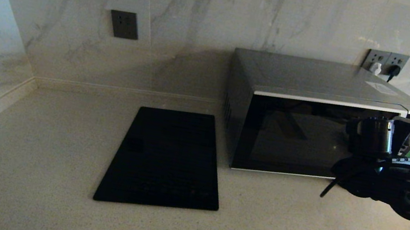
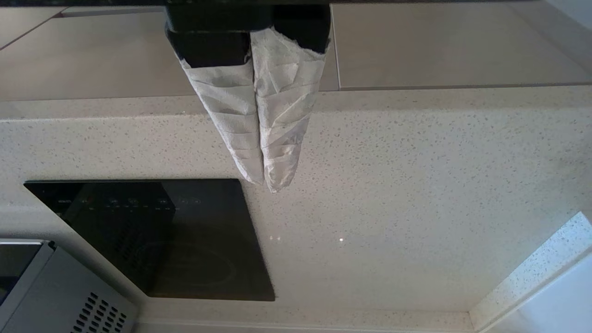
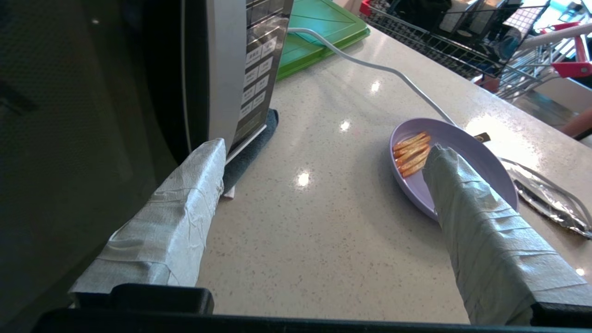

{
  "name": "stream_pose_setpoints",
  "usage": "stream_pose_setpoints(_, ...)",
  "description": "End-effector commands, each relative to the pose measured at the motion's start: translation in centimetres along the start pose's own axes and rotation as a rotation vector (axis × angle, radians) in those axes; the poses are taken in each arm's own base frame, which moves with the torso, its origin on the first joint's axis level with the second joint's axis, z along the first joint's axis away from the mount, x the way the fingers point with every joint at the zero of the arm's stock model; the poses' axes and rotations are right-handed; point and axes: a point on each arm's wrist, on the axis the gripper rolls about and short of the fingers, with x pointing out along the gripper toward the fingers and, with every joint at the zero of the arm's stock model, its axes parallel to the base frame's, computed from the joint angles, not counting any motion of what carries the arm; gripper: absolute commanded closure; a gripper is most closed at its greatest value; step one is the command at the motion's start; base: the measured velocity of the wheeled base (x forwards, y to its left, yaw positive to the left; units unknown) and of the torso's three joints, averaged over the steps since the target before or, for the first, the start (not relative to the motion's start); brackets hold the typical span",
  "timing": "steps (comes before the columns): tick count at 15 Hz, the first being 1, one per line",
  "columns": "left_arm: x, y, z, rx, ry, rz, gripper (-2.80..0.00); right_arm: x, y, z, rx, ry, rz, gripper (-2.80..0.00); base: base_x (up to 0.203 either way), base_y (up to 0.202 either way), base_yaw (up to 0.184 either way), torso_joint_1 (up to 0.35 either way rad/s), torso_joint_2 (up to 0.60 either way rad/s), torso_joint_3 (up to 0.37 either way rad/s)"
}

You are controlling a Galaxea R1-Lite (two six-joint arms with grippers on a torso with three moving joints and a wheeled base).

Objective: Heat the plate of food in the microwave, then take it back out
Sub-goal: Open the microwave oven

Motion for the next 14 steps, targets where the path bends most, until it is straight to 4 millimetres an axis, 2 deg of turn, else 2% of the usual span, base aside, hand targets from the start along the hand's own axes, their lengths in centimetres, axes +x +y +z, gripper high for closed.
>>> stream_pose_setpoints(1,0.01,0.0,0.01,-0.001,0.0,0.0,0.0,0.25,0.36,-0.27,-0.012,-0.001,-0.014,-2.8,0.0,0.0,0.0,0.0,0.0,0.0)
stream_pose_setpoints(14,0.01,0.0,0.01,-0.001,-0.001,0.001,0.0,0.87,0.42,-0.8,-0.055,0.041,0.052,-2.8,0.0,0.0,0.0,0.0,0.0,0.0)
